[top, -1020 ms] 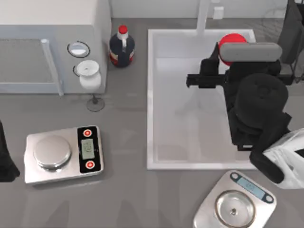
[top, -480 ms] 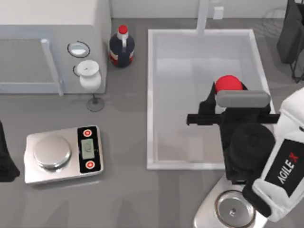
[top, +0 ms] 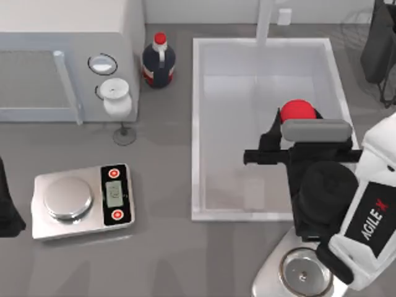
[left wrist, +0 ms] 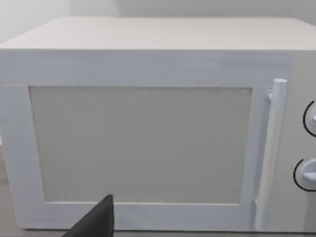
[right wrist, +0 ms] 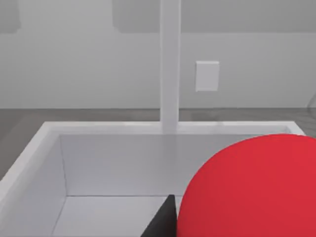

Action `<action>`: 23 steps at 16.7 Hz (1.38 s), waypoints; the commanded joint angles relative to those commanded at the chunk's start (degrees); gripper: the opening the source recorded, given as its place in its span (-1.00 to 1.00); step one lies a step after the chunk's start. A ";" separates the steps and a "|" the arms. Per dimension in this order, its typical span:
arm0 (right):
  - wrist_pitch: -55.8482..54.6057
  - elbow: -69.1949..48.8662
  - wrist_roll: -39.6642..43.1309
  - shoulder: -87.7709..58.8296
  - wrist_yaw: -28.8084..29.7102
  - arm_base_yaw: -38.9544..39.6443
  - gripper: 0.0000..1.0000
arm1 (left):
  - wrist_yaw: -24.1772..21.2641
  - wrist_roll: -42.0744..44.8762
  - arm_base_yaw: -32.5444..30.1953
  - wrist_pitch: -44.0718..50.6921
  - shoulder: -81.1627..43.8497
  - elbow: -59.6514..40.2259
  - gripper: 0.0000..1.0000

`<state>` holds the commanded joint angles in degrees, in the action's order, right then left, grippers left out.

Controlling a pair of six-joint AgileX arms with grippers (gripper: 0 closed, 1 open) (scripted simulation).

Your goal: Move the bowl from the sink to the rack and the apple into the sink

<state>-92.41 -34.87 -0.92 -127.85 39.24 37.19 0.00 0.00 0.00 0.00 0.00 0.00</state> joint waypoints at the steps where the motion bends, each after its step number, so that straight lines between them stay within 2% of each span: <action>1: 0.00 0.00 0.00 0.00 0.00 0.00 -0.40 | 0.00 0.00 0.00 0.00 0.00 0.00 1.00; 10: 0.00 0.00 0.00 0.00 0.00 0.00 0.96 | 0.00 0.00 0.00 0.00 0.00 0.00 1.00; 23: 2.71 1.34 0.05 2.69 -1.50 -1.46 1.00 | 0.00 0.00 0.00 0.00 0.00 0.00 1.00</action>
<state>-89.70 -33.54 -0.87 -125.16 37.73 35.73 0.00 0.00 0.00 0.00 0.00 0.00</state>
